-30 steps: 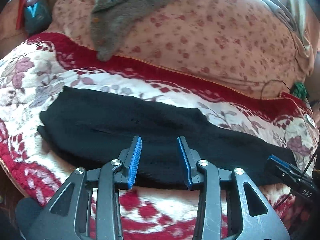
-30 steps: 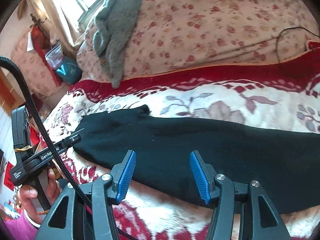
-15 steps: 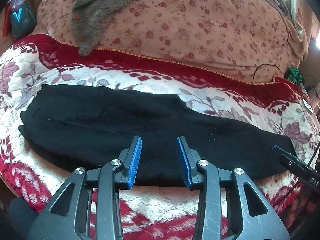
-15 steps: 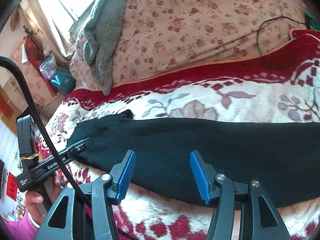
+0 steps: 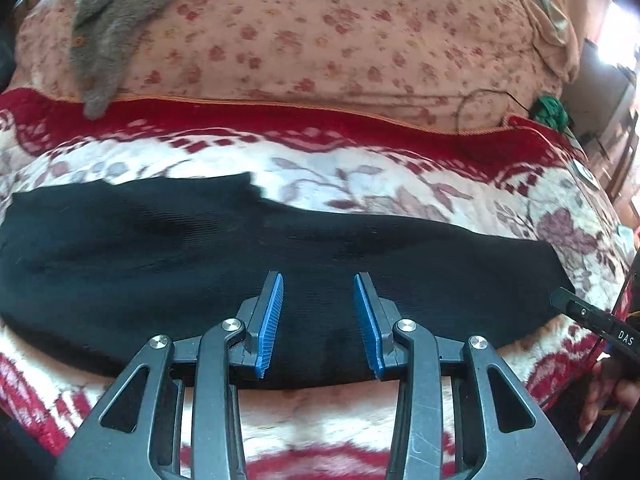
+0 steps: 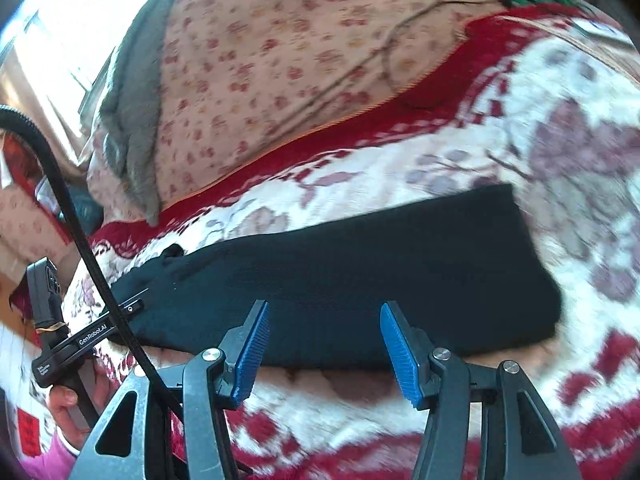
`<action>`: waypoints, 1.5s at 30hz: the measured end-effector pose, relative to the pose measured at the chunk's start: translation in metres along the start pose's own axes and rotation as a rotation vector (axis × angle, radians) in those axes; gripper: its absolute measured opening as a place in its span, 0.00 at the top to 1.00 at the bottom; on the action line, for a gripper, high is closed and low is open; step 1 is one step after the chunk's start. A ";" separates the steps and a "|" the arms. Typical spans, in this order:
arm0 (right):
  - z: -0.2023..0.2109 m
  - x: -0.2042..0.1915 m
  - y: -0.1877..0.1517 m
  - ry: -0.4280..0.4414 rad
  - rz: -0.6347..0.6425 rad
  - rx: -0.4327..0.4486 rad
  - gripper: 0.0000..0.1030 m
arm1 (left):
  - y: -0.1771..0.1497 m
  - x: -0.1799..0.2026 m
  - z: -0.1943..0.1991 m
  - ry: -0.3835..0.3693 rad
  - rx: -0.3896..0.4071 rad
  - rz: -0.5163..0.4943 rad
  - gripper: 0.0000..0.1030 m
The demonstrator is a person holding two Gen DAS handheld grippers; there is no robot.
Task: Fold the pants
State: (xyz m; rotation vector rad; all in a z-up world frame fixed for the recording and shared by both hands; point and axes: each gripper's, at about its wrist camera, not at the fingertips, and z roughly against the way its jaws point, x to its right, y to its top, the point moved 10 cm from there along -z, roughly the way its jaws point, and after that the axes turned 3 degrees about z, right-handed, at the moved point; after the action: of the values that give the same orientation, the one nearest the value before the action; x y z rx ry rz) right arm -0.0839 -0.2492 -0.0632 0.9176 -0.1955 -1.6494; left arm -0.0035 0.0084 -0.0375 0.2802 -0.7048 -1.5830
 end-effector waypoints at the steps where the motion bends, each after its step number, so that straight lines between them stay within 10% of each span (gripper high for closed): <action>1: 0.005 0.007 -0.002 -0.003 -0.015 0.001 0.47 | 0.000 0.007 -0.002 -0.015 -0.004 -0.010 0.65; 24: 0.037 0.071 0.010 -0.154 -0.076 0.011 0.47 | 0.008 0.126 -0.033 -0.254 -0.132 -0.187 0.65; 30: 0.047 0.088 -0.011 -0.203 -0.115 -0.024 0.45 | 0.014 0.171 -0.053 -0.351 -0.194 -0.288 0.50; 45: 0.014 0.099 -0.008 -0.102 -0.121 -0.045 0.48 | 0.014 0.240 -0.100 -0.423 -0.331 -0.496 0.50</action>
State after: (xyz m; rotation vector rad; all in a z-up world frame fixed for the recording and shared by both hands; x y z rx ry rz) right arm -0.1007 -0.3398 -0.1038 0.8257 -0.1748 -1.8070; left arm 0.0280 -0.2498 -0.0533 -0.1456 -0.7097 -2.2373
